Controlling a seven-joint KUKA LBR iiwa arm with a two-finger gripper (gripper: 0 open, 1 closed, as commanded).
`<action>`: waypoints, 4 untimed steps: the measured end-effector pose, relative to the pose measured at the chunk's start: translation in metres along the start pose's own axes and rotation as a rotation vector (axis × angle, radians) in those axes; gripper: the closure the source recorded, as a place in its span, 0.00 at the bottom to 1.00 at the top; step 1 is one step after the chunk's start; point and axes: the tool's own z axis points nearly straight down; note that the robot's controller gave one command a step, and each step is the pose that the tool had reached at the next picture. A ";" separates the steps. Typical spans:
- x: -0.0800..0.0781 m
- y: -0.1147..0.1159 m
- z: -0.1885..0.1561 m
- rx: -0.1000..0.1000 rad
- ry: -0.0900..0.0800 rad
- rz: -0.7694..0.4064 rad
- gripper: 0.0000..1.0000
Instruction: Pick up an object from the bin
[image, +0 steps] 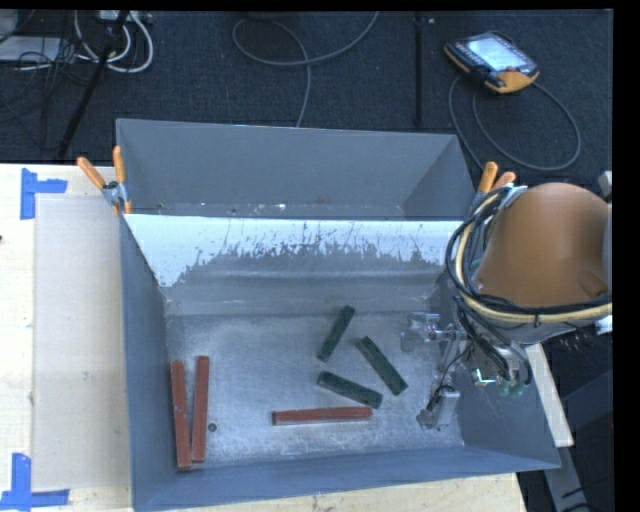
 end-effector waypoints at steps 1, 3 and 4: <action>-0.001 0.000 -0.003 0.000 -0.007 -0.001 0.00; -0.028 0.017 0.101 0.001 -0.011 -0.106 0.00; -0.041 0.020 0.150 0.001 -0.009 -0.114 0.00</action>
Offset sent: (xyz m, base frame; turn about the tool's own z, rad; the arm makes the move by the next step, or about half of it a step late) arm 0.0789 0.0181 -0.1440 -0.2238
